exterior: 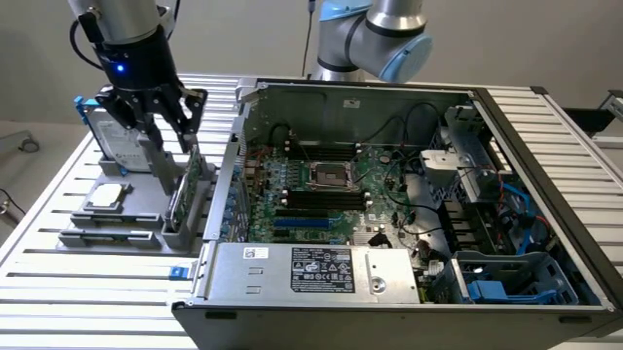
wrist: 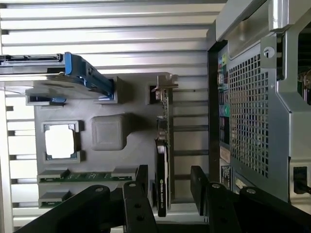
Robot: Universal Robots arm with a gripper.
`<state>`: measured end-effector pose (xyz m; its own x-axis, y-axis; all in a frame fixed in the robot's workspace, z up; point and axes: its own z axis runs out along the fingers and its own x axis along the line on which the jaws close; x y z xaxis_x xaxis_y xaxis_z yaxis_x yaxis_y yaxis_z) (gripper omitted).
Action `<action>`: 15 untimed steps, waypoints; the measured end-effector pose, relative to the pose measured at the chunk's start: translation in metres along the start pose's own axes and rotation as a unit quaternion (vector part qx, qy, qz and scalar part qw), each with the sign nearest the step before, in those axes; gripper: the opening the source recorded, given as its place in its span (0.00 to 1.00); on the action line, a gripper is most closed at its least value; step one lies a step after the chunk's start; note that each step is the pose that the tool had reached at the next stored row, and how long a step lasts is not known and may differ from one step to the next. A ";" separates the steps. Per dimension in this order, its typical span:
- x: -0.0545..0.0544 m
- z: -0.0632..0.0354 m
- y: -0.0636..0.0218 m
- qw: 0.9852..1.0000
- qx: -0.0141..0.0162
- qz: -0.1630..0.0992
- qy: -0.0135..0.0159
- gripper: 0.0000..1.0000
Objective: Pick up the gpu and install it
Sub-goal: 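Pick up the gpu and move the gpu toward the slot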
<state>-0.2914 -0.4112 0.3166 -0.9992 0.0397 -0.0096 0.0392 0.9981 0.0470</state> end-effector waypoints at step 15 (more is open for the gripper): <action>0.005 0.0272 -0.0019 1.000 0.000 -0.020 0.001 0.48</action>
<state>-0.2961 -0.4117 0.2893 -1.0000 -0.0009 -0.0095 -0.0014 0.9989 0.0469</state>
